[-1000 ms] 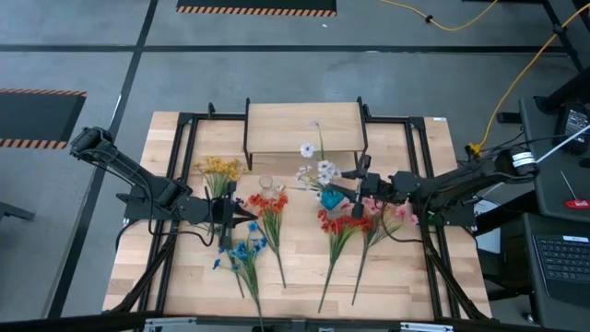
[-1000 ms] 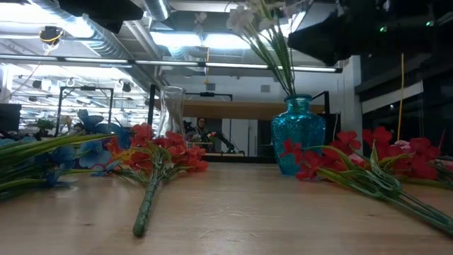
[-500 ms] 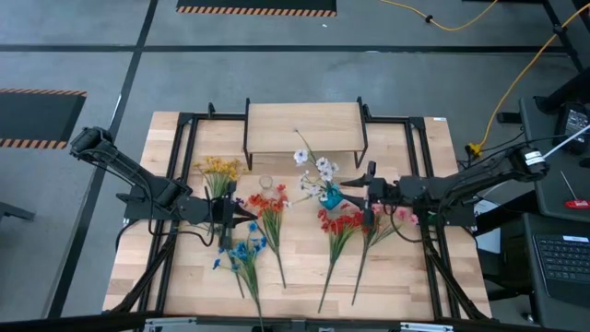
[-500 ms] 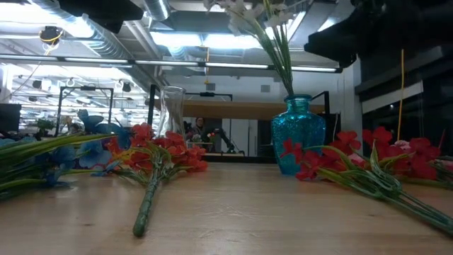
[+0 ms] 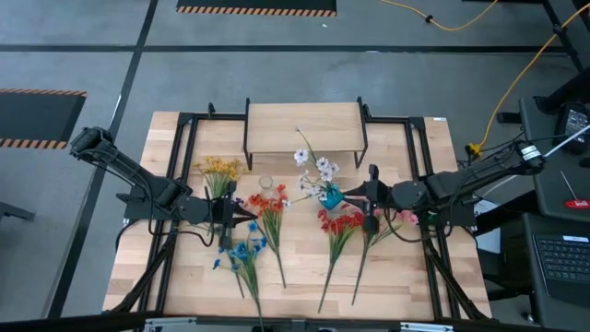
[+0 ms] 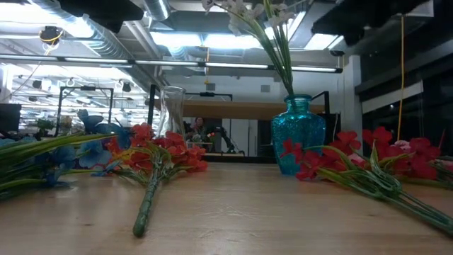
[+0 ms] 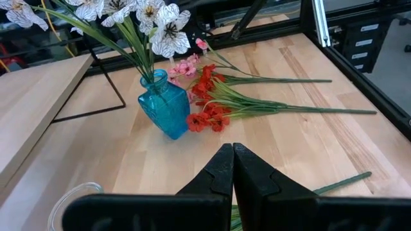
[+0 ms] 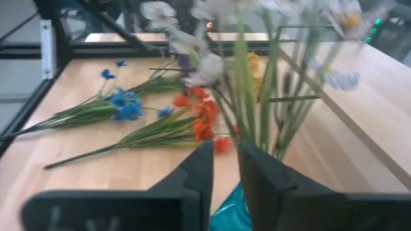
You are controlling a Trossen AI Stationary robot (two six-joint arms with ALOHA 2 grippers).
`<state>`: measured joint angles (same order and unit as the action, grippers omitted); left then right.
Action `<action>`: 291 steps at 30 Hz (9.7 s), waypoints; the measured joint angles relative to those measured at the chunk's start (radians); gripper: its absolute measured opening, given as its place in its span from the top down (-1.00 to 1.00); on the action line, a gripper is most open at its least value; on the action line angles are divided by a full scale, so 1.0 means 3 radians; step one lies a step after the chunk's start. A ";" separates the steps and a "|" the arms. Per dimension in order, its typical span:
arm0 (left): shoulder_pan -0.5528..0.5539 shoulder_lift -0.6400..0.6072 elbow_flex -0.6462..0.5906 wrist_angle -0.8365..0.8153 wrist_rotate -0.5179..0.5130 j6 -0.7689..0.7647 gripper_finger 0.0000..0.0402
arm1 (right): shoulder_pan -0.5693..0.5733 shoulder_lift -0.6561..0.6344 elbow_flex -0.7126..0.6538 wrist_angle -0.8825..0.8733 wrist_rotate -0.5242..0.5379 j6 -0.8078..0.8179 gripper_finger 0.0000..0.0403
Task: Pick and place flowers into a vace then onto a shelf
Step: Put the red flowers into the blue vase
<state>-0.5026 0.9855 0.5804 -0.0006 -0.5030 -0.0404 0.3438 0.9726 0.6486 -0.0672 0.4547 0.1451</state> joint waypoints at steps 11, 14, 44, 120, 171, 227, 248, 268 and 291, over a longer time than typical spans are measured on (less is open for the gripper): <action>0.0001 0.0000 0.0000 0.0004 -0.0003 0.0034 0.98 | 0.0415 0.0328 0.0438 -0.0750 0.0207 0.0636 0.94; 0.0001 0.0000 0.0000 0.0004 -0.0003 0.0034 0.98 | 0.0492 0.0492 0.0438 -0.0862 0.0201 0.0871 0.98; 0.0001 0.0000 0.0001 0.0037 -0.0003 0.0310 0.98 | 0.1020 0.2069 0.1882 -0.2609 -0.0315 0.2827 0.99; 0.0001 -0.0013 0.0001 0.0014 0.0024 0.0785 0.98 | 0.1051 0.2687 0.1566 -0.1870 -0.0293 0.5100 -0.07; 0.0001 -0.0014 0.0001 0.0003 0.0024 0.0704 0.98 | 0.0801 0.2960 0.1384 -0.1531 -0.0131 0.5173 -0.07; -0.0224 -0.0014 0.0001 -0.0011 0.0023 0.0554 0.98 | 0.1300 0.2765 0.2116 -0.2682 -0.0369 0.4888 0.98; -0.0224 -0.0014 0.0001 0.0075 0.0023 0.0429 0.98 | 0.1578 0.2227 0.2645 -0.4025 0.0514 0.4773 0.98; -0.0224 -0.0013 0.0001 0.0213 0.0023 0.0255 0.98 | 0.1790 0.1690 0.1422 -0.3178 0.1557 0.4799 0.99; -0.0220 -0.0013 0.0001 0.0366 -0.0191 -0.0097 0.98 | 0.1993 0.1508 0.1374 -0.3154 0.2874 0.4379 0.99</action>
<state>-0.5686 0.9817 0.5808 0.1093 -0.5602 -0.0695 0.9418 1.4250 1.0607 -1.0133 1.3170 1.4587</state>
